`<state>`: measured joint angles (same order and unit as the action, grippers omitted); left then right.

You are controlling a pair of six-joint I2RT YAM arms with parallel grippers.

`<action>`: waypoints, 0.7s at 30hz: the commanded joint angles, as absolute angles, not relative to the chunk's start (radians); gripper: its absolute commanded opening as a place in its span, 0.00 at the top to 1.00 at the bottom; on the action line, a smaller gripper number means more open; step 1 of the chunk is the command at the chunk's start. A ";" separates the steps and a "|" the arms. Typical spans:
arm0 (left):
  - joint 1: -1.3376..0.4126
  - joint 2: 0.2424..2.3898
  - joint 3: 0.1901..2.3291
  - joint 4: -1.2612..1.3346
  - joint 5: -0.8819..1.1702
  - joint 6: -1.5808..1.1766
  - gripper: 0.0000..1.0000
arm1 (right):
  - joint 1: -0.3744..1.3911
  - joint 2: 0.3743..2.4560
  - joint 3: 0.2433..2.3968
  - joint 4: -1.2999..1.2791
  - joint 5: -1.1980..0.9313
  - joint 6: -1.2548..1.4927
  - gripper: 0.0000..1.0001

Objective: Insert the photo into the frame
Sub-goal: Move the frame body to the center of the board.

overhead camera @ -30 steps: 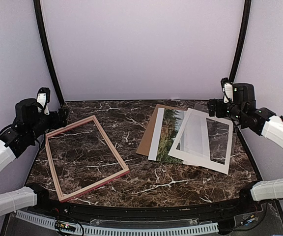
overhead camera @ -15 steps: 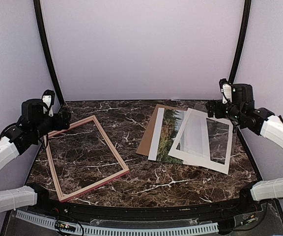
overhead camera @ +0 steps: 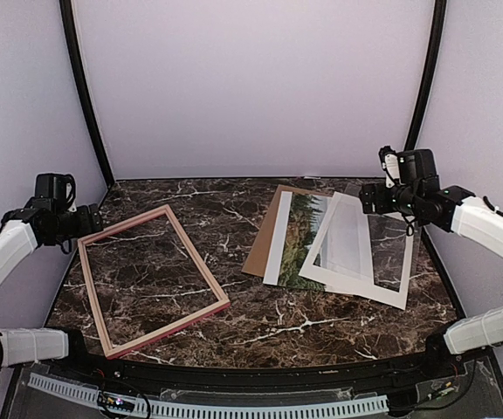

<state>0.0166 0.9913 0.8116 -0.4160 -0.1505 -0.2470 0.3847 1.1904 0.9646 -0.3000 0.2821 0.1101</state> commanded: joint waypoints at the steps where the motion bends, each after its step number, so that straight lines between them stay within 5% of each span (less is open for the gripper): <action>1: 0.176 1.114 0.847 -0.544 0.046 -0.308 0.11 | 0.382 1.226 1.006 -0.303 0.256 0.125 0.01; 6: 0.287 1.261 0.843 -0.550 0.148 -0.318 0.17 | 0.387 1.250 1.005 -0.308 0.237 0.144 0.01; 21: 0.307 1.429 0.799 -0.578 -0.058 -0.284 0.27 | 0.393 1.288 1.015 -0.296 0.124 0.171 0.01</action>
